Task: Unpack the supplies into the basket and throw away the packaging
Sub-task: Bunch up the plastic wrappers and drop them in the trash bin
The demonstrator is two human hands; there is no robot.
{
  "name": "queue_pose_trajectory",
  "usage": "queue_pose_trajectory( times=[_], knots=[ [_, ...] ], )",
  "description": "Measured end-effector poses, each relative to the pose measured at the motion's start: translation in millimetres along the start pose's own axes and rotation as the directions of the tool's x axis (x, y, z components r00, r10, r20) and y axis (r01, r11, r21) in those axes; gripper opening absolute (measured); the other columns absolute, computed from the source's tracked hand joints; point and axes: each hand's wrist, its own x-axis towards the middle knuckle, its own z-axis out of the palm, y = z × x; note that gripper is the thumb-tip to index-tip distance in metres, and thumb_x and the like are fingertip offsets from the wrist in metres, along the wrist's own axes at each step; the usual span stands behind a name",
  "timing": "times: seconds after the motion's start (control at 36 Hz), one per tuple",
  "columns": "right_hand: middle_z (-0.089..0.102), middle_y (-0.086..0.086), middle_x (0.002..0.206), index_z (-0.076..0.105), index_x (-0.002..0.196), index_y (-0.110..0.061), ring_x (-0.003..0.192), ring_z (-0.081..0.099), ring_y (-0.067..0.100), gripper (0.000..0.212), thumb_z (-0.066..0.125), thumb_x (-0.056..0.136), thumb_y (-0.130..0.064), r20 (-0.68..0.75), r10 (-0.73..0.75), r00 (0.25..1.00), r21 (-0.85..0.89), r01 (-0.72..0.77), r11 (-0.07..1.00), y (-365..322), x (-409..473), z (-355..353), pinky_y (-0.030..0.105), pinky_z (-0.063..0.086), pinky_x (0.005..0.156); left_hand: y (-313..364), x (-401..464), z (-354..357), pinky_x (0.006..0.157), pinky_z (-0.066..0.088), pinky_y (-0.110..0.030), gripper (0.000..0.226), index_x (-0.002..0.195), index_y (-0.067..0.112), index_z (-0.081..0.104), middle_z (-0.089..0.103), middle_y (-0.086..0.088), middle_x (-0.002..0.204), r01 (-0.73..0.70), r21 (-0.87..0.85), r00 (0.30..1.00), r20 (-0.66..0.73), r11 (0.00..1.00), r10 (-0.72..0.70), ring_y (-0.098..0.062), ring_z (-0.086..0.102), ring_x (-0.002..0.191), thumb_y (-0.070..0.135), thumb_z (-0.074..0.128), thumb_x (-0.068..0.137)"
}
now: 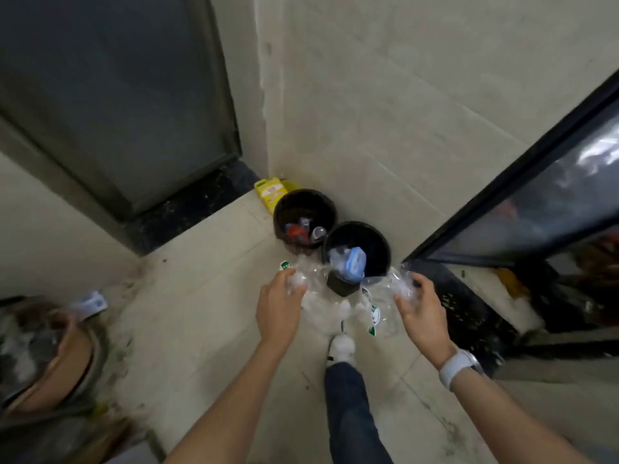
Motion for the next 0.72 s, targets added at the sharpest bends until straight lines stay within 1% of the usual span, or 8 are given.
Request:
queue_pose_trajectory(
  times=[0.08,0.19,0.31,0.42,0.47,0.56,0.64,0.72],
  knots=[
    [0.055,0.017,0.123,0.042,0.128,-0.01,0.113,0.05,0.034,0.05,0.064,0.084,-0.019,-0.047,0.026,0.999,-0.002,-0.026,1.0,21.4,66.7,0.4,0.049,0.04,0.098,24.6,52.7,57.2,0.077,0.038,-0.029,0.038,0.127,0.027,0.051,0.064,-0.006,0.113,-0.102,0.09,0.994,-0.016,0.991,0.104,-0.023,0.053,0.1,0.027,0.057,0.09],
    [0.053,0.016,0.127,0.037,0.132,-0.01,0.116,0.047,0.032,0.051,0.059,0.087,-0.022,-0.077,0.075,0.994,0.024,-0.073,0.997,55.3,161.7,23.9,0.042,0.042,0.094,36.0,133.0,140.0,0.085,0.041,-0.038,0.043,0.136,0.022,0.044,0.057,-0.005,0.127,-0.163,0.192,0.984,-0.038,0.968,0.174,-0.027,0.05,0.109,0.026,0.051,0.094],
    [0.054,0.019,0.128,0.032,0.136,-0.014,0.114,0.051,0.036,0.056,0.057,0.089,-0.029,-0.082,0.072,0.994,0.019,-0.071,0.997,93.5,245.0,74.0,0.039,0.045,0.088,17.5,215.0,226.3,0.088,0.04,-0.042,0.049,0.143,0.02,0.032,0.051,-0.012,0.131,-0.186,0.326,0.982,0.036,0.927,0.184,-0.034,0.05,0.108,0.022,0.046,0.096],
    [0.054,0.018,0.13,0.022,0.142,-0.023,0.108,0.058,0.038,0.062,0.052,0.09,-0.035,-0.017,0.098,0.995,-0.043,-0.098,0.994,139.3,305.5,143.6,0.039,0.048,0.079,-31.5,273.9,304.6,0.086,0.041,-0.038,0.048,0.141,0.02,0.032,0.05,-0.012,0.129,-0.272,0.508,0.961,0.182,0.817,0.207,-0.031,0.05,0.106,0.019,0.046,0.095],
    [0.055,0.017,0.13,0.02,0.144,-0.021,0.108,0.059,0.036,0.064,0.053,0.09,-0.033,0.002,0.073,0.997,-0.087,-0.073,0.994,166.9,327.7,184.0,0.04,0.05,0.081,-59.3,298.6,343.9,0.084,0.04,-0.035,0.042,0.135,0.022,0.038,0.05,-0.01,0.128,-0.337,0.547,0.939,0.254,0.766,0.232,-0.029,0.049,0.105,0.017,0.047,0.094],
    [0.05,0.012,0.138,0.022,0.145,-0.018,0.117,0.055,0.031,0.064,0.054,0.09,-0.029,0.05,0.046,0.998,-0.093,-0.042,0.995,215.2,357.9,246.6,0.04,0.05,0.09,-98.7,333.7,404.2,0.076,0.041,-0.034,0.036,0.127,0.023,0.041,0.045,-0.01,0.127,-0.359,0.552,0.925,0.314,0.752,0.211,-0.028,0.047,0.105,0.019,0.048,0.092],
    [0.038,0.012,0.142,0.019,0.145,-0.019,0.113,0.055,0.035,0.064,0.052,0.091,-0.03,0.179,0.06,0.982,-0.148,-0.033,0.988,268.0,393.9,307.0,0.04,0.051,0.083,-144.9,368.1,462.2,0.075,0.044,-0.035,0.038,0.127,0.023,0.037,0.042,-0.011,0.122,-0.437,0.564,0.885,0.407,0.7,0.225,-0.028,0.047,0.103,0.022,0.048,0.091],
    [0.024,0.016,0.145,0.013,0.147,-0.016,0.107,0.056,0.039,0.063,0.044,0.094,-0.031,0.337,0.069,0.939,-0.271,0.027,0.962,312.6,428.5,357.0,0.039,0.05,0.079,-188.8,397.2,508.2,0.083,0.045,-0.039,0.042,0.132,0.021,0.032,0.039,-0.013,0.125,-0.55,0.605,0.812,0.548,0.577,0.2,-0.031,0.047,0.109,0.019,0.045,0.092]
  ],
)
